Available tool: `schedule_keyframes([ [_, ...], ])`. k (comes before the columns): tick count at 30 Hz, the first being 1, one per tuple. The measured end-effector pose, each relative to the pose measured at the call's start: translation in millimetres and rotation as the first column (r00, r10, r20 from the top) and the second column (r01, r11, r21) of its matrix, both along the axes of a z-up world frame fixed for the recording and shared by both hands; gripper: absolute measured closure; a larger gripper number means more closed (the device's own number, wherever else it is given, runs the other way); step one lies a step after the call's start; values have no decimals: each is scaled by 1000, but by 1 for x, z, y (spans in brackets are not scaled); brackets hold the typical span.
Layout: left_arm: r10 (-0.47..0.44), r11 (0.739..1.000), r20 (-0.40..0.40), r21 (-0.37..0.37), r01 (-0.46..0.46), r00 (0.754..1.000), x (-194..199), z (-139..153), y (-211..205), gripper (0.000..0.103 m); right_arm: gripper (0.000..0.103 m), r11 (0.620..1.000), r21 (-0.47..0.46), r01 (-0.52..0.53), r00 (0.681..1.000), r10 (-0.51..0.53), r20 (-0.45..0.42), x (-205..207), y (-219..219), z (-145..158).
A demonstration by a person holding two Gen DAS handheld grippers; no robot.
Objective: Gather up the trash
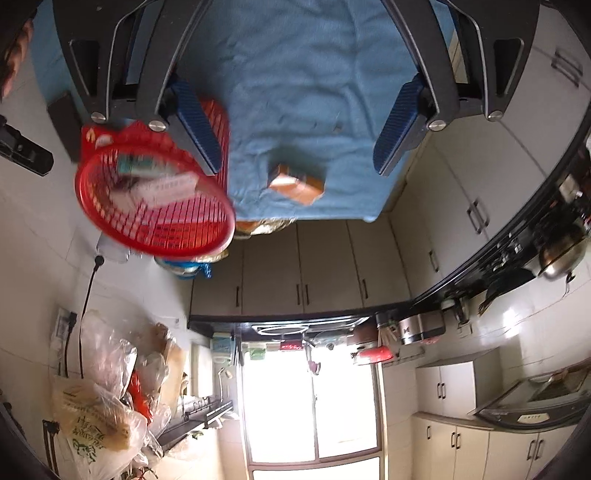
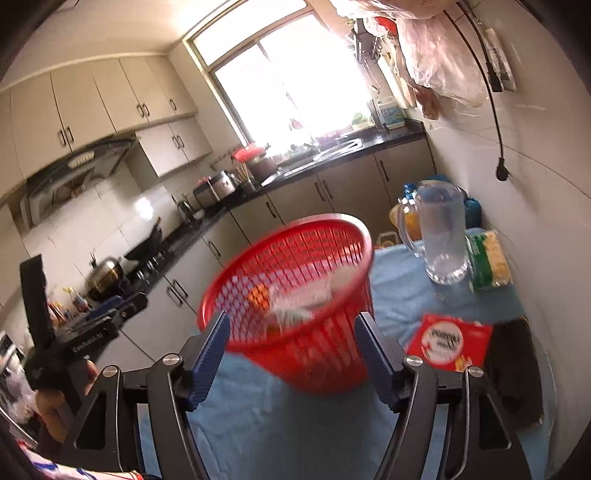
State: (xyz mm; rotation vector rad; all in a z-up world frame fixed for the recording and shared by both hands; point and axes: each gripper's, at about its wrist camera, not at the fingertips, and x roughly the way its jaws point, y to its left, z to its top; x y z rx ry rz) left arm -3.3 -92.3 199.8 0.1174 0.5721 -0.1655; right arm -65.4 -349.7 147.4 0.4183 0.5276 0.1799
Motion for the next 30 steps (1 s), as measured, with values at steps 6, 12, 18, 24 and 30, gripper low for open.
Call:
schedule_keyframes([
  [6,29,999,-63,-44,-32,998,-47,-28,17,18,27,996,-92,6,998,-13,-69,-39,25,-31],
  [12,73,993,-81,-84,-80,994,-92,-51,25,15,25,992,-124,33,993,-48,-112,-75,37,-53],
  [18,128,991,-19,-26,-129,992,-133,-69,21,12,21,981,-164,104,985,-124,-116,-113,49,-68],
  [24,164,986,84,-28,-163,983,-172,-72,21,5,20,969,-190,160,971,-189,-144,-137,56,-87],
  [30,161,987,165,-17,-160,973,-198,-73,18,0,20,963,-194,186,960,-220,-172,-146,59,-96],
])
